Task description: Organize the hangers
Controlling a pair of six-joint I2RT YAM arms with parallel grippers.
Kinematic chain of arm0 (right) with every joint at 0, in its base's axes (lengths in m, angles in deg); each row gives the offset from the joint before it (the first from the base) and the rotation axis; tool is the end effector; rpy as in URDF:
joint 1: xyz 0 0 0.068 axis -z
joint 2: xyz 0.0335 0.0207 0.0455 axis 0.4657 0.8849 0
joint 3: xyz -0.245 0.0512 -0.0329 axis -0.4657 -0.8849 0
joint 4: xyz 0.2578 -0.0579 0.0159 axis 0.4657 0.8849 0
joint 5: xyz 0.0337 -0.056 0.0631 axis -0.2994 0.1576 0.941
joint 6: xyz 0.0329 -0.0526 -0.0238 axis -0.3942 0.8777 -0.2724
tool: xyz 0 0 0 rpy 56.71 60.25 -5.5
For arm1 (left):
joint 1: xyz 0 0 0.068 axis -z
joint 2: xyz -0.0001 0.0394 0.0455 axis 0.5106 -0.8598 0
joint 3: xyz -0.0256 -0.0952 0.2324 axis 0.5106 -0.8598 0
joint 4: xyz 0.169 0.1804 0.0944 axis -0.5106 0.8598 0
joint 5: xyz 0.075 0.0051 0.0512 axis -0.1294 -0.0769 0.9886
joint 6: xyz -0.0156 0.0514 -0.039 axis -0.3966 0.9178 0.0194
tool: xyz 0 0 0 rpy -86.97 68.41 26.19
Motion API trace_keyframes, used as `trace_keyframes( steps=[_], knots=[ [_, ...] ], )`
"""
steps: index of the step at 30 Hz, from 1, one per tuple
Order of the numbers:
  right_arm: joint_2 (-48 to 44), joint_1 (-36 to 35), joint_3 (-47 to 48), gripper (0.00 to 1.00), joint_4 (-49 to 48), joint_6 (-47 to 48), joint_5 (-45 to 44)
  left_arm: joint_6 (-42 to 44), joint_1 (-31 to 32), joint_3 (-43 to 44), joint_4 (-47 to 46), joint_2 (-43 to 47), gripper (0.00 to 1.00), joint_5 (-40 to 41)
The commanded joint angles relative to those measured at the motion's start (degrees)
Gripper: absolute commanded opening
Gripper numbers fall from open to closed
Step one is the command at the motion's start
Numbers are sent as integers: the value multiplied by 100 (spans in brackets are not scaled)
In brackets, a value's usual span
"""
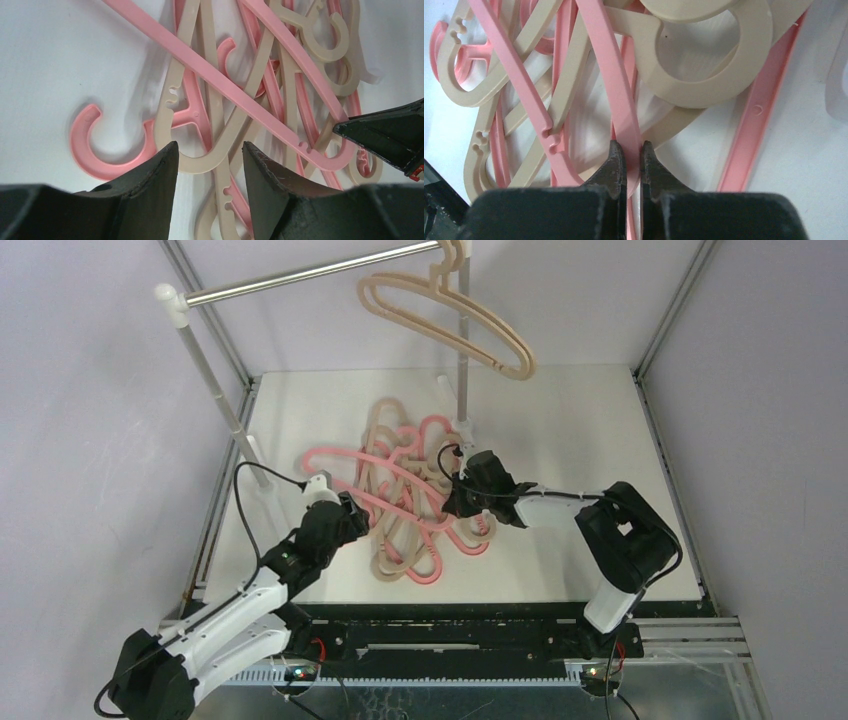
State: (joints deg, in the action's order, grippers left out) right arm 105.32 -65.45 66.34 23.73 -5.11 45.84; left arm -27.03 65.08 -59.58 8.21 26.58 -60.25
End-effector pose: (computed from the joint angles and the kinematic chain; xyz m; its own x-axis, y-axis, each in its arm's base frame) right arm 0.2734 0.2223 0.1204 -0.7337 -0.1692 -0.6581 -0.4898 0.8029 0.3397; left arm 0.1820 -0.1003 0.1736 -0.5060 -0.3743 -0.7771 -0.0880 0.9186 -0.3852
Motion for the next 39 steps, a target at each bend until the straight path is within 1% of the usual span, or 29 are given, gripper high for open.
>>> trace_keyframes(
  steps=[1,7,9,11,13,16,19,22,26,29,39],
  knots=[
    [-588,-143,115,0,127,125,-234,98,8,-38,-13,177,54,95],
    [-1750,-503,295,0,829,305,-996,99,8,10,-11,262,54,-16],
    [-2080,-603,471,0,1008,394,-1361,92,13,18,-9,314,54,-58],
    [-2283,-677,750,0,1148,529,-1516,81,16,9,-12,374,53,-73],
    [-2326,-746,1073,0,1199,674,-1649,60,13,-16,-10,430,53,-94],
    [-2140,-857,1647,0,1209,963,-1934,15,17,-52,-19,525,53,-176],
    [-1831,-937,2352,0,1263,1096,-1907,-21,17,-77,-28,643,52,-219],
    [-1665,-1104,2704,0,1207,1181,-1964,-16,18,-87,-28,687,52,-229],
    [-1686,-1284,2886,0,1020,1212,-1986,8,17,-121,-57,672,52,-252],
    [-1823,-1441,2979,0,987,1358,-2215,2,17,-159,-109,631,52,-286],
    [-2783,-1601,3044,0,699,1875,-2805,62,17,-121,-293,350,53,-359]
  ],
)
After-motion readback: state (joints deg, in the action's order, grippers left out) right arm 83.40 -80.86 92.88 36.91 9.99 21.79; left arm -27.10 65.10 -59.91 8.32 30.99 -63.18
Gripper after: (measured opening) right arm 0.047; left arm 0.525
